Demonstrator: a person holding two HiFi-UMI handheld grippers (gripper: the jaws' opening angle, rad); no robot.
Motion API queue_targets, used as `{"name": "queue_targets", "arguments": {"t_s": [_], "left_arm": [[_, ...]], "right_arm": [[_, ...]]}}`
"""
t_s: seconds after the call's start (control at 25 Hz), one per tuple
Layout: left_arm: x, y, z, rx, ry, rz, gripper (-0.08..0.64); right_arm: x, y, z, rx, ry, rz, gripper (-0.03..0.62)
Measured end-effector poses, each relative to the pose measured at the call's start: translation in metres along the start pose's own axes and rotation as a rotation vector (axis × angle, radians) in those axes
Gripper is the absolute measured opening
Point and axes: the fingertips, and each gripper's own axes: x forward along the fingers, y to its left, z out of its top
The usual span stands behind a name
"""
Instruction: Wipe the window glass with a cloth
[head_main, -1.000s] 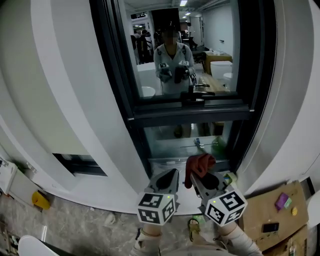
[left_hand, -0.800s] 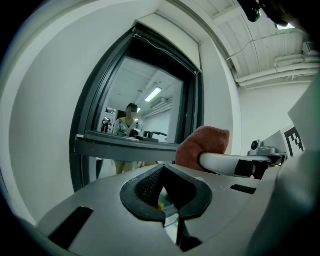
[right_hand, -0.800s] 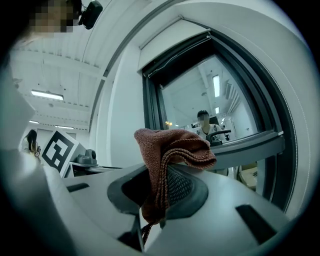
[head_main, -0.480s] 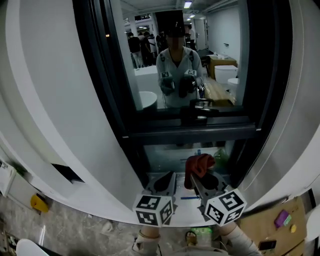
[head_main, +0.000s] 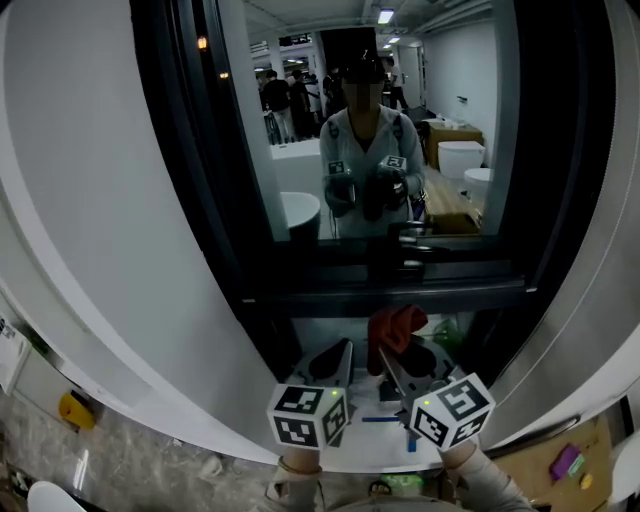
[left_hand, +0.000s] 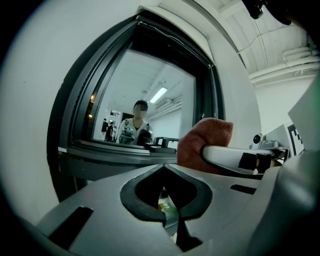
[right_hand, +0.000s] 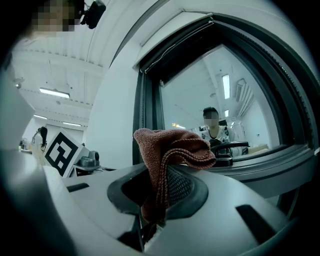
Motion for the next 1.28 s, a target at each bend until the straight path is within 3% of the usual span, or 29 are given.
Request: {"name": "queue_targets", "arguments": {"t_s": [0.28,0.64,0.88,1.12,1.28], "left_arm": [[0.009,0.032,0.017,0.01,0.004,-0.013,0.005],[0.016,0.059,0.025,0.016,0.022,-0.034,0.005],[0.022,0.073,0.036,0.017,0.008,-0.034,0.005],[0.036,0.078,0.059,0.053,-0.017,-0.033,0.005],[0.048,0.081,0.093,0.101,-0.048,-0.029,0.005]], "right_arm": [[0.037,0.001,0.01,-0.005,-0.011,-0.013,0.054],[0.073,0.005,0.042,-0.109,-0.026,0.006,0.054],[0.104,-0.002,0.095,-0.28,-0.066,0.025,0.054],[0.131,-0.018,0.175,-0.509,-0.126,-0.004,0.054],[0.151,-0.025,0.241,-0.653,-0.17,-0.048,0.054]]}}
